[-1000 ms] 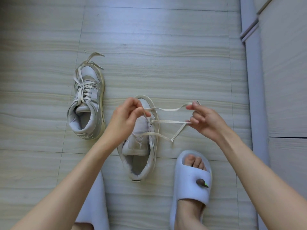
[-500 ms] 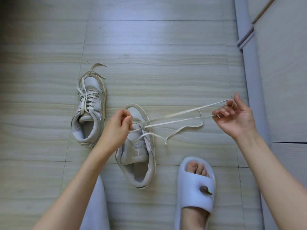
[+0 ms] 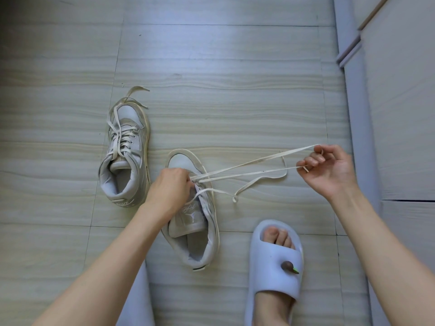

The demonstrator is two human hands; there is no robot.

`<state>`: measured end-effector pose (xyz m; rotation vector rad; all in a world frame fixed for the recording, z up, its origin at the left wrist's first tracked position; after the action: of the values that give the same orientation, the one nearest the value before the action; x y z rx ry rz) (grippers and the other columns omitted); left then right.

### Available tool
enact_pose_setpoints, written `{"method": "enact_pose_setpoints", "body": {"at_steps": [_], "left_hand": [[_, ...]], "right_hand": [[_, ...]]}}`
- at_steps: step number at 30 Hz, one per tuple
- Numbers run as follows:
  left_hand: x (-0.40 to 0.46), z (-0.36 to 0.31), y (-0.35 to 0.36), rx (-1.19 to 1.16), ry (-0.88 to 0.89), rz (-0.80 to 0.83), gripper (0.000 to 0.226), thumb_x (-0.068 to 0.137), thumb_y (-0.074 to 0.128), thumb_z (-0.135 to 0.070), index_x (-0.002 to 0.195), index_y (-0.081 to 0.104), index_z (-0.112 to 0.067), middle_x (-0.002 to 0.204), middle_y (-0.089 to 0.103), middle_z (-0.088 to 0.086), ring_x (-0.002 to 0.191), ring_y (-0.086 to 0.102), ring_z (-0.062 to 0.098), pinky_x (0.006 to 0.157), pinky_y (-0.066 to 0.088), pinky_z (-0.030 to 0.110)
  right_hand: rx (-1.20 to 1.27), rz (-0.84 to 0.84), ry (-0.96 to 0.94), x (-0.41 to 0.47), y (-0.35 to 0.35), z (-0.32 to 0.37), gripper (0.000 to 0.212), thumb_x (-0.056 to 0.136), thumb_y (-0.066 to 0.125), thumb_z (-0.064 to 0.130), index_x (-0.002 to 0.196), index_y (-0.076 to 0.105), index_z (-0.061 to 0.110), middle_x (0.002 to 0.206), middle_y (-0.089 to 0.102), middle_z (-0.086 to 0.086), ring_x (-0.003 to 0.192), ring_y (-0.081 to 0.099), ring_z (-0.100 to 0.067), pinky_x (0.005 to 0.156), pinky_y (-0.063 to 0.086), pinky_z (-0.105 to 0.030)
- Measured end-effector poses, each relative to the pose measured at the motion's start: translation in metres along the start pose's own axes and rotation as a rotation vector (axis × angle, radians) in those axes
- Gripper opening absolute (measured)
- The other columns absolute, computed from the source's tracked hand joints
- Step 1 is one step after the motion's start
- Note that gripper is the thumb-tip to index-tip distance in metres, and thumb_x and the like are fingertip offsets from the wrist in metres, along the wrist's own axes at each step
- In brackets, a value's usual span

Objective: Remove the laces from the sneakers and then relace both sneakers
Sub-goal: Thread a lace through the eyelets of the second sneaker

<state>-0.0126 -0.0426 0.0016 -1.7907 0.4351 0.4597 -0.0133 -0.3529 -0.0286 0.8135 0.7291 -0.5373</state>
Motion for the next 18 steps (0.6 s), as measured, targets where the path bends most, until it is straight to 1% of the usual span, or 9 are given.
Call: {"method": "enact_pose_setpoints", "body": {"at_steps": [2, 4, 6, 8, 10, 12, 14, 16, 18], "left_hand": [[0.002, -0.003, -0.001, 0.004, 0.013, 0.031, 0.025, 0.093, 0.05, -0.019, 0.085, 0.066, -0.003, 0.084, 0.065, 0.014, 0.086, 0.057, 0.033, 0.072, 0.048, 0.038], [0.002, -0.004, -0.002, -0.015, 0.073, 0.033, 0.027, 0.095, 0.048, -0.02, 0.087, 0.067, -0.002, 0.088, 0.067, 0.014, 0.091, 0.056, 0.033, 0.076, 0.042, 0.034], [-0.002, -0.002, -0.005, -0.12, 0.117, 0.016, 0.023, 0.095, 0.05, -0.02, 0.089, 0.067, -0.006, 0.087, 0.066, 0.008, 0.093, 0.055, 0.031, 0.078, 0.037, 0.032], [-0.008, 0.001, -0.008, -0.249, 0.141, -0.025, 0.018, 0.094, 0.051, -0.019, 0.085, 0.065, -0.01, 0.082, 0.061, 0.002, 0.091, 0.053, 0.027, 0.081, 0.038, 0.033], [-0.013, 0.002, -0.011, -0.353, 0.181, -0.052, 0.015, 0.094, 0.052, -0.018, 0.082, 0.061, -0.013, 0.087, 0.058, -0.003, 0.091, 0.051, 0.019, 0.079, 0.035, 0.028], [-0.018, 0.0, -0.014, -0.582, 0.195, 0.002, 0.017, 0.095, 0.051, -0.015, 0.079, 0.057, -0.014, 0.098, 0.062, -0.01, 0.096, 0.056, 0.012, 0.078, 0.038, 0.014], [-0.024, -0.004, -0.014, -0.858, 0.21, 0.095, 0.019, 0.097, 0.046, -0.016, 0.081, 0.055, -0.013, 0.104, 0.069, -0.006, 0.103, 0.061, 0.007, 0.085, 0.041, 0.009], [-0.028, -0.009, -0.014, -1.117, 0.214, 0.128, 0.02, 0.096, 0.043, -0.022, 0.082, 0.053, -0.011, 0.094, 0.072, 0.003, 0.102, 0.065, 0.014, 0.091, 0.046, 0.02], [-0.028, -0.011, -0.015, -1.41, 0.17, 0.099, 0.022, 0.093, 0.042, -0.023, 0.08, 0.05, -0.008, 0.076, 0.067, 0.004, 0.085, 0.067, 0.022, 0.087, 0.051, 0.031]], "right_hand": [[-0.09, 0.008, 0.014, 0.001, -0.001, -0.002, 0.031, 0.086, 0.05, 0.019, 0.058, 0.062, 0.013, 0.047, 0.03, 0.005, 0.045, 0.031, -0.01, 0.055, 0.036, -0.022], [-0.254, 0.03, 0.001, 0.002, -0.001, -0.003, 0.024, 0.088, 0.052, 0.017, 0.068, 0.064, 0.012, 0.047, 0.033, 0.005, 0.046, 0.034, -0.009, 0.054, 0.039, -0.021], [-0.521, 0.025, -0.059, 0.004, -0.002, -0.004, 0.014, 0.087, 0.056, 0.01, 0.078, 0.067, 0.009, 0.048, 0.041, 0.005, 0.049, 0.042, -0.009, 0.057, 0.046, -0.022], [-0.772, -0.054, -0.13, 0.007, -0.004, -0.004, 0.011, 0.085, 0.058, 0.004, 0.083, 0.068, 0.006, 0.052, 0.052, 0.003, 0.055, 0.049, -0.01, 0.061, 0.05, -0.024], [-0.879, -0.202, -0.206, 0.01, -0.007, -0.004, 0.016, 0.084, 0.055, -0.001, 0.09, 0.069, 0.005, 0.059, 0.059, -0.001, 0.059, 0.054, -0.012, 0.062, 0.051, -0.025], [-0.947, -0.339, -0.297, 0.013, -0.009, -0.006, 0.018, 0.082, 0.056, 0.002, 0.09, 0.071, 0.01, 0.061, 0.061, -0.002, 0.059, 0.058, -0.013, 0.058, 0.05, -0.024], [-1.023, -0.44, -0.381, 0.014, -0.008, -0.009, 0.017, 0.08, 0.056, 0.007, 0.076, 0.069, 0.018, 0.057, 0.061, 0.002, 0.059, 0.061, -0.017, 0.06, 0.053, -0.029], [-1.073, -0.504, -0.432, 0.015, -0.006, -0.012, 0.023, 0.08, 0.053, 0.009, 0.063, 0.062, 0.022, 0.053, 0.059, 0.001, 0.066, 0.062, -0.023, 0.063, 0.05, -0.034], [-1.074, -0.559, -0.436, 0.017, -0.004, -0.015, 0.021, 0.082, 0.048, 0.009, 0.072, 0.063, 0.019, 0.053, 0.058, 0.0, 0.065, 0.062, -0.022, 0.056, 0.044, -0.027]]}}
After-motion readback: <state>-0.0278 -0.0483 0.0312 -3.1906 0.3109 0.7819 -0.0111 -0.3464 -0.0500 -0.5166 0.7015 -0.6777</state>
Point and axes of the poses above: each hand's wrist, its own x-axis towards the middle knuckle, its own y-axis out of the palm, z = x × y, the point moved 2 cm from there along x, towards the middle knuckle
